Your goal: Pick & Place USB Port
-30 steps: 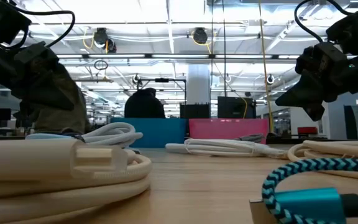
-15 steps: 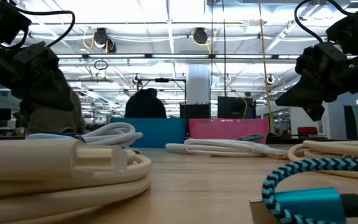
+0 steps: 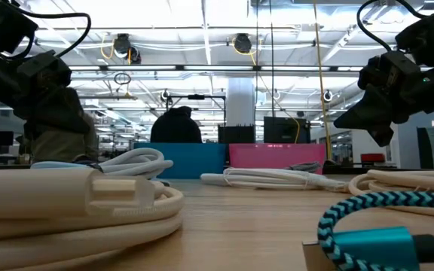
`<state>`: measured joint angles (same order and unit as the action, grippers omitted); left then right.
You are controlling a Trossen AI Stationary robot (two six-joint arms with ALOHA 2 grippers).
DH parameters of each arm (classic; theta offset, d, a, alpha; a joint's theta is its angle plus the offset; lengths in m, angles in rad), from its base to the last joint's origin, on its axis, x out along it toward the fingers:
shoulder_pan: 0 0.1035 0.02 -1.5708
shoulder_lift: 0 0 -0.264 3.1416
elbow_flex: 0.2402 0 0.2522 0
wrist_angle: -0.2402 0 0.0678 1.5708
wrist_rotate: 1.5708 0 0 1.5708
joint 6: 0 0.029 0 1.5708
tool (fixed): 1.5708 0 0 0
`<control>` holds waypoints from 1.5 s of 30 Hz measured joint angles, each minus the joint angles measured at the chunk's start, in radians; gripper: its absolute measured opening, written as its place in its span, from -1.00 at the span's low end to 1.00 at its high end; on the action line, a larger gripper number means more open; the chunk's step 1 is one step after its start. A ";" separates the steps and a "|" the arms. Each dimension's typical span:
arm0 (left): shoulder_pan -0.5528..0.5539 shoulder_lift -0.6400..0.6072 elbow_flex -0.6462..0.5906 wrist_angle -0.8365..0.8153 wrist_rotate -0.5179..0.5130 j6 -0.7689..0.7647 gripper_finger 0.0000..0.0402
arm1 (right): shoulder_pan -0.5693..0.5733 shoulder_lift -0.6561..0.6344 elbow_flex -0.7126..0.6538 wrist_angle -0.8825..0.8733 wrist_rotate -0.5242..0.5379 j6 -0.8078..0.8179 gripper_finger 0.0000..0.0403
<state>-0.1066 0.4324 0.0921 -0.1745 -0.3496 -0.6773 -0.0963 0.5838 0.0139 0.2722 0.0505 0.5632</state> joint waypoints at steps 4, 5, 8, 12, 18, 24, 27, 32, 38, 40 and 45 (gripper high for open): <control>0.000 0.000 0.000 0.000 0.000 0.000 -0.85 | 0.000 0.000 0.000 0.000 0.000 0.000 -0.98; 0.000 0.000 0.000 0.000 0.000 0.000 -0.85 | 0.000 0.000 0.000 0.000 0.000 0.000 -0.98; 0.000 0.000 0.000 0.000 0.000 0.000 -0.85 | 0.000 0.000 0.000 0.000 0.000 0.000 -0.98; 0.000 0.000 0.000 0.000 0.000 0.000 -0.85 | 0.000 0.000 0.000 0.000 0.000 0.000 -0.98; 0.000 0.000 0.000 0.000 0.000 0.000 -0.85 | 0.000 0.000 0.000 0.000 0.000 0.000 -0.98; 0.000 0.000 0.000 0.000 0.000 0.000 -0.85 | 0.000 0.000 0.000 0.069 0.000 0.104 -0.98; 0.000 0.000 0.000 0.000 0.000 0.000 -0.85 | -0.001 -0.001 0.000 0.196 -0.058 0.299 -0.98; 0.000 0.000 0.000 0.000 0.000 0.000 -0.85 | 0.000 0.002 0.002 0.572 -0.107 0.512 -0.98; 0.000 0.000 0.000 0.000 0.000 0.000 -0.85 | -0.001 0.001 0.070 0.919 -0.105 0.464 -0.98; 0.000 0.000 0.000 0.000 0.000 0.000 -0.85 | -0.001 0.003 0.114 0.960 -0.105 0.440 -0.98; 0.000 0.000 0.000 0.002 0.000 0.000 -0.85 | -0.001 0.002 0.206 0.997 -0.102 0.327 -0.98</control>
<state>-0.1063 0.4324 0.0917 -0.1728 -0.3496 -0.6773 -0.0971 0.5861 0.2202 1.2687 -0.0516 0.8902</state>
